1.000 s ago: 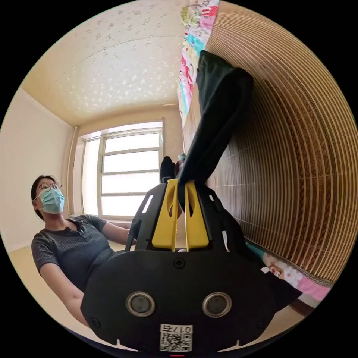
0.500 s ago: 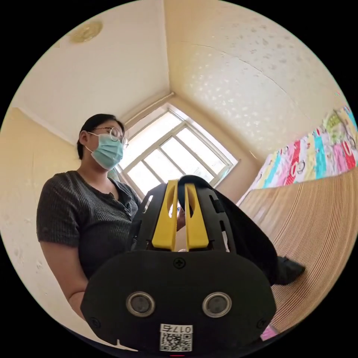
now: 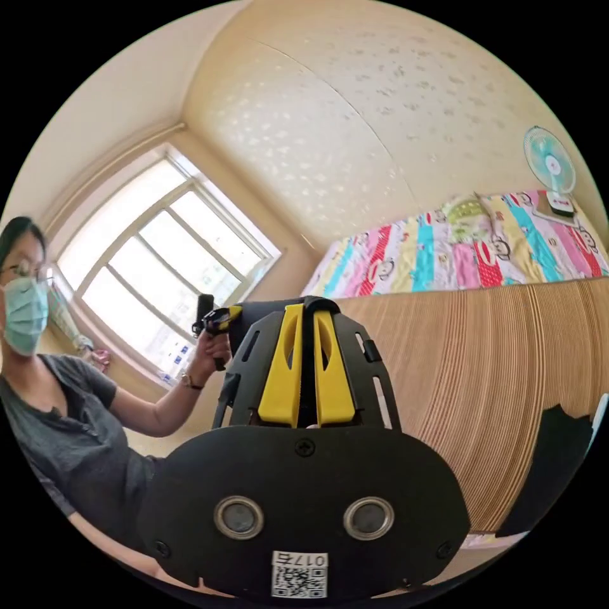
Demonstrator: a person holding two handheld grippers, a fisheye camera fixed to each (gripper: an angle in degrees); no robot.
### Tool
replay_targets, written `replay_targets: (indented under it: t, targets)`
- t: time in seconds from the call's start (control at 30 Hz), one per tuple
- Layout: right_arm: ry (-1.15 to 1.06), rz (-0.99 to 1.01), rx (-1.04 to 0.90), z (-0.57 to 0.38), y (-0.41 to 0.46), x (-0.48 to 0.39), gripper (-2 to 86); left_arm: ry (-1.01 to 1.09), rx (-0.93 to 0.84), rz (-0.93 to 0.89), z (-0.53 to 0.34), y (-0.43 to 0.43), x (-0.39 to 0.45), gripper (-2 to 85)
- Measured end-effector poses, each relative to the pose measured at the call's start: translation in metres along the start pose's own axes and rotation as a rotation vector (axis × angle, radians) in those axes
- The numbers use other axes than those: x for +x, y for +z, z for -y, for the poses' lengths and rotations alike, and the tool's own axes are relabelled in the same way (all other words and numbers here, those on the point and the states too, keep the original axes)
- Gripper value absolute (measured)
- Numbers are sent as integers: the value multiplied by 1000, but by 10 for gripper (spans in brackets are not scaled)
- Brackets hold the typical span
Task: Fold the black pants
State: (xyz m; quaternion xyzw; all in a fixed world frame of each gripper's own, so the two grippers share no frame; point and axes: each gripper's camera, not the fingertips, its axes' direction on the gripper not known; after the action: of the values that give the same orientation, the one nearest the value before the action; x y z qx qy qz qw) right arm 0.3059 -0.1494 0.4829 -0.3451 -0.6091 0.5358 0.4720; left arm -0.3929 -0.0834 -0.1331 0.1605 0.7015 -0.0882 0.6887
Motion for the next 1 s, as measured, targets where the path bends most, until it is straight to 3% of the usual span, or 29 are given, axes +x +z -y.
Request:
replay_targets:
  t: [0.1, 0.2, 0.3, 0.4, 0.5, 0.6, 0.67, 0.77, 1.0]
  targets:
    - [54, -58, -128, 6, 72, 61, 17, -177, -81, 130, 3, 53, -87, 7]
    - [233, -77, -233, -4, 118, 109, 19, -153, -189, 219, -20, 95, -123, 13]
    - [312, -19, -199, -34, 121, 128, 21, -139, -186, 151, -67, 103, -126, 9]
    - [330, 130, -197, -80, 108, 127, 23, -254, -166, 41, -145, 93, -128, 12]
    - [318, 77, -393, -137, 107, 113, 26, -382, -274, 35, -237, 99, -126, 39]
    - [496, -95, -661, -203, 124, 129, 34, -568, -438, 140, -315, 105, -139, 74]
    - [609, -206, -840, -236, 129, 152, 46, -667, -484, 116, -339, 102, -153, 104]
    - [647, -121, -789, -225, 124, 172, 77, -733, -440, 112, -332, 90, -170, 134]
    - [656, -53, -571, -155, 139, 235, 153, -543, -349, 173, -242, 113, -184, 163]
